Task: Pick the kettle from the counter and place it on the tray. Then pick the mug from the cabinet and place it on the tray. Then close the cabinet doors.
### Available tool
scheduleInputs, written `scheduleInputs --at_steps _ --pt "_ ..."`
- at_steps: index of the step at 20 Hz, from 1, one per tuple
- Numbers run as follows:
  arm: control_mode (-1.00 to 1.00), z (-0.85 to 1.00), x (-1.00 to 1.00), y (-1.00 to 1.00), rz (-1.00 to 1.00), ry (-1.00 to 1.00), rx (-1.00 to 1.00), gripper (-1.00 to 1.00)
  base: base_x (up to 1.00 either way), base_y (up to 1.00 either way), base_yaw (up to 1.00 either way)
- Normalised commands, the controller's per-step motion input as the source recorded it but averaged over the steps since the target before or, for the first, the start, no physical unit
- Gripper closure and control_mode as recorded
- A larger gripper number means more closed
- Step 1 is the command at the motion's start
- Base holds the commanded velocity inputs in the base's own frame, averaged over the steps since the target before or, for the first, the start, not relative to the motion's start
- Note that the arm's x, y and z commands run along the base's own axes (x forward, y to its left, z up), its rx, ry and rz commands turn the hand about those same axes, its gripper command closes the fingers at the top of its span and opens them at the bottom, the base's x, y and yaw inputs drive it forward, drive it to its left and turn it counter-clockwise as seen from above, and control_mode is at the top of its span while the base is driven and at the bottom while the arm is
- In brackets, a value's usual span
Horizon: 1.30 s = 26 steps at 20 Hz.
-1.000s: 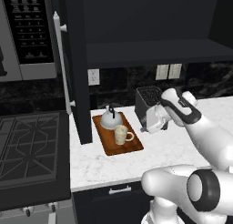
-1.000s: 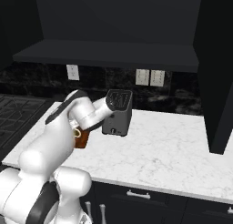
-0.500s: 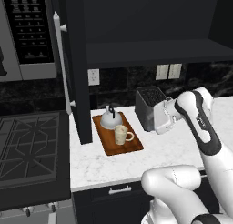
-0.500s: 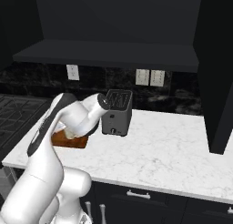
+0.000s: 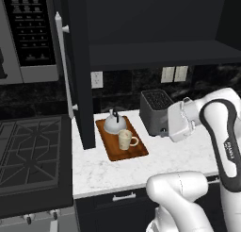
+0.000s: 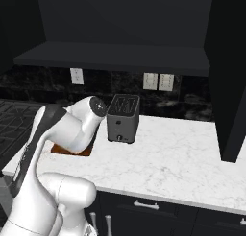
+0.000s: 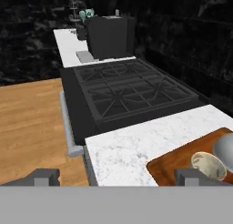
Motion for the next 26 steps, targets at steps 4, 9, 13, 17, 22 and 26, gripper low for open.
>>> scheduleInputs --at_steps 4,9,13,17,22,26 --pt "-1.0 0.5 -0.45 0.0 0.0 -0.03 0.0 -1.0 0.0 0.0 0.0" --pt "-1.0 0.47 -0.52 0.0 0.0 -0.19 -0.01 -1.0 0.0 0.0 0.0" --pt "-1.0 0.37 -0.42 0.0 0.02 -0.22 0.0 -1.0 0.0 0.0 0.0" --pt "-1.0 0.36 -0.39 0.02 0.06 -0.21 0.0 -1.0 0.0 0.0 0.0" --pt "-1.0 0.39 -0.33 0.15 0.08 -0.23 -0.1 -1.0 0.0 0.0 0.0" --pt "-1.0 0.38 -0.29 0.18 0.08 -0.19 -0.1 -1.0 0.0 0.0 0.0"
